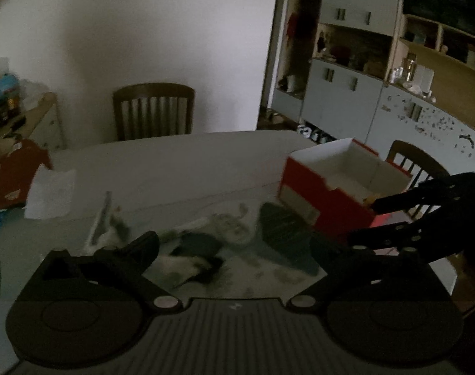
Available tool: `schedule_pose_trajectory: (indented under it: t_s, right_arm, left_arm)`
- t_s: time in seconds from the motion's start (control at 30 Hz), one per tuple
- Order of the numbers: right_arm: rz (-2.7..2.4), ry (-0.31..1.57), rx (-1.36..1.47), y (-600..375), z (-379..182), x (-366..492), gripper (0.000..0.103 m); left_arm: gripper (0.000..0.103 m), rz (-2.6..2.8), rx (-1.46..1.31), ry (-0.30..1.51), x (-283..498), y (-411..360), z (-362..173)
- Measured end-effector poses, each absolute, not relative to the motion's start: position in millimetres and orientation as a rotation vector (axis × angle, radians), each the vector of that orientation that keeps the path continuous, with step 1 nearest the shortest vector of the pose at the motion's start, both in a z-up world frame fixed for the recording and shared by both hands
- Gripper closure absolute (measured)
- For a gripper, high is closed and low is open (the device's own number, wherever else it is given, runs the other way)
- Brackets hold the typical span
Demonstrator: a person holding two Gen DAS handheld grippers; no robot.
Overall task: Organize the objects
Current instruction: 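Move both tools back over the table toward the cotton swab bag, then grasp the bag of cotton swabs with the left tool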
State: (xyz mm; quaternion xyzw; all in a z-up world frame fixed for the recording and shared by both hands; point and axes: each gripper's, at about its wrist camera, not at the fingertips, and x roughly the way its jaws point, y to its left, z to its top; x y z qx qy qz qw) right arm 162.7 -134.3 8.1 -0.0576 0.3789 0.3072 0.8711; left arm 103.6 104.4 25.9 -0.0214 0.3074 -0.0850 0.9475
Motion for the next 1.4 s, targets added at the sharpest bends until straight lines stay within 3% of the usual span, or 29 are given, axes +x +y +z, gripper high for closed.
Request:
schedule_pose_trajectory:
  t_s: [0.73,1.4]
  right_arm:
    - [0.608,0.9,-0.25,-36.4,-67.8,162.9,0.019]
    - [0.685,0.99,-0.381,17.8,-117.6,172.0,0.021]
  left_arm:
    - [0.0,-0.264,0.136,0.836,99.1,178.0,-98.1]
    - [0.001,-0.329,0.29,0.827,113.6,175.5,-127.9]
